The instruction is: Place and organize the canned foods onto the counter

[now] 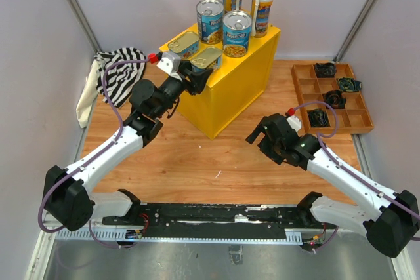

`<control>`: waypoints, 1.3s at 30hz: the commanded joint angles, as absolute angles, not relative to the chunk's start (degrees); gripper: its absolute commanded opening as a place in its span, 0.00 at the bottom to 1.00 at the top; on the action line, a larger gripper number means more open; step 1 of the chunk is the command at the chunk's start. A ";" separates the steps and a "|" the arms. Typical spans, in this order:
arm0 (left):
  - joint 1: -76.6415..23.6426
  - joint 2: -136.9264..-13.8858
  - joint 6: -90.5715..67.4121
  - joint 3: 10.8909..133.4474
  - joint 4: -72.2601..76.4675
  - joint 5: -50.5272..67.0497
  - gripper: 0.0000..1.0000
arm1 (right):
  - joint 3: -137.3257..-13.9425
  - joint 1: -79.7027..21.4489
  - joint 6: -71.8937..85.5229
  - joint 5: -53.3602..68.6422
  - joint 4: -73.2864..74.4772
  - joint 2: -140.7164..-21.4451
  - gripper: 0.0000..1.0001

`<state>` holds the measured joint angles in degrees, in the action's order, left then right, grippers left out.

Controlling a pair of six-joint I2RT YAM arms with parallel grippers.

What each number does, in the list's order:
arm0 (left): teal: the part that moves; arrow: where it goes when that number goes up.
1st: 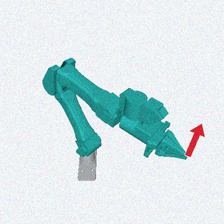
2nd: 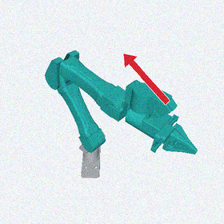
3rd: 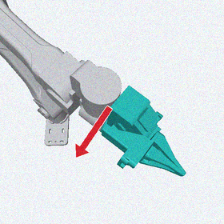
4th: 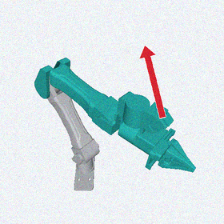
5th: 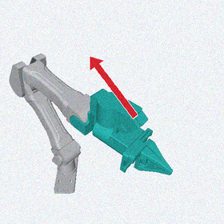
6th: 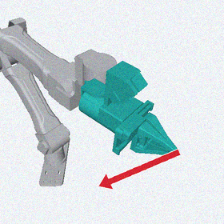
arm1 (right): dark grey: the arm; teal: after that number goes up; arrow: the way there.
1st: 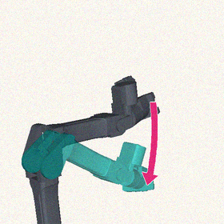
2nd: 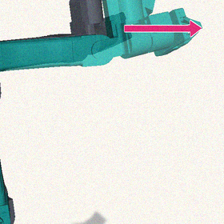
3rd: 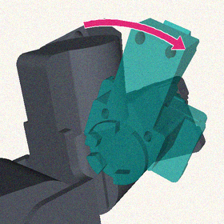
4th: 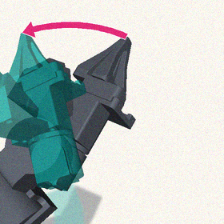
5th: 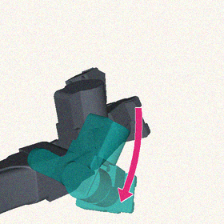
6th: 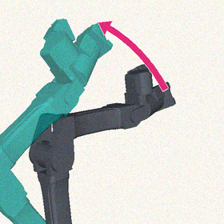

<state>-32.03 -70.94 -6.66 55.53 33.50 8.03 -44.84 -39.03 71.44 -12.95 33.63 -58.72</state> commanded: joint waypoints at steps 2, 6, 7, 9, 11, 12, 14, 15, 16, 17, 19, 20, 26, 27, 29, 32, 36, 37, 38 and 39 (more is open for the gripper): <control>-31.73 -70.82 -7.30 55.76 32.41 9.92 0.62 | -45.87 -37.80 70.18 -13.27 33.49 -58.67 0.98; -31.73 -70.69 -7.21 55.38 32.08 10.24 0.75 | -45.92 -37.78 70.14 -13.36 33.49 -58.67 0.98; -31.73 -70.67 -7.22 55.37 31.86 10.14 0.77 | -45.95 -37.86 70.15 -13.36 33.49 -58.69 0.98; -31.73 -70.63 -7.01 55.41 31.48 9.74 0.81 | -45.96 -37.84 70.14 -13.34 33.49 -58.71 0.98; -31.73 -70.41 -6.80 55.38 31.36 9.30 0.83 | -45.90 -37.82 70.26 -13.28 33.49 -58.72 0.98; -31.73 -70.25 -6.74 55.37 31.36 9.12 0.83 | -45.96 -37.77 70.30 -13.27 33.49 -58.69 0.98; -31.73 -69.88 -6.70 55.28 31.54 8.69 0.84 | -45.81 -37.88 70.23 -13.20 33.49 -58.61 0.98; -31.73 -69.67 -6.69 55.31 31.54 8.51 0.84 | -45.87 -37.79 70.22 -13.22 33.49 -58.62 0.98; -31.73 -69.37 -6.68 55.36 31.49 8.37 0.85 | -45.86 -37.87 70.22 -13.33 33.49 -58.58 0.98; -31.73 -69.04 -6.75 55.45 31.47 8.35 0.85 | -45.88 -37.87 70.15 -13.31 33.49 -58.54 0.98; -31.73 -68.14 -7.06 55.67 31.23 8.26 0.86 | -46.03 -37.81 69.78 -13.42 33.54 -58.45 0.98; -31.73 -67.60 -7.27 55.83 30.79 8.26 0.86 | -46.08 -37.83 69.40 -13.47 33.69 -58.52 0.98; -31.73 -60.86 -9.15 56.23 25.24 8.78 0.99 | -47.44 -37.88 64.12 -14.41 34.07 -59.81 0.99; -31.73 -59.05 -9.64 55.74 24.16 8.83 0.99 | -47.63 -37.88 62.90 -14.37 33.77 -60.44 1.00; -31.81 -55.19 -11.17 55.02 21.10 8.38 0.99 | -48.28 -37.86 60.39 -13.90 33.32 -61.96 0.99; -31.90 -49.00 -13.12 53.14 14.99 6.72 0.99 | -49.31 -37.87 57.25 -13.66 33.25 -64.50 0.99; -31.90 -38.67 -17.04 46.13 7.77 -0.95 0.99 | -51.69 -37.95 53.20 -14.99 34.76 -67.66 0.98; -31.90 -36.66 -17.95 43.88 5.60 -4.06 0.99 | -52.43 -37.97 52.76 -16.03 35.66 -68.40 0.98; -31.90 -34.89 -19.01 41.50 4.09 -6.79 0.99 | -53.12 -37.97 52.34 -17.10 36.53 -69.19 0.98; -31.90 -33.24 -20.53 39.42 2.72 -9.46 0.99 | -53.76 -37.97 51.92 -18.06 37.31 -69.74 0.98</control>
<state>-32.01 -37.74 -15.00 46.63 13.47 1.87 -50.04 -39.03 56.73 -13.63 33.69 -67.96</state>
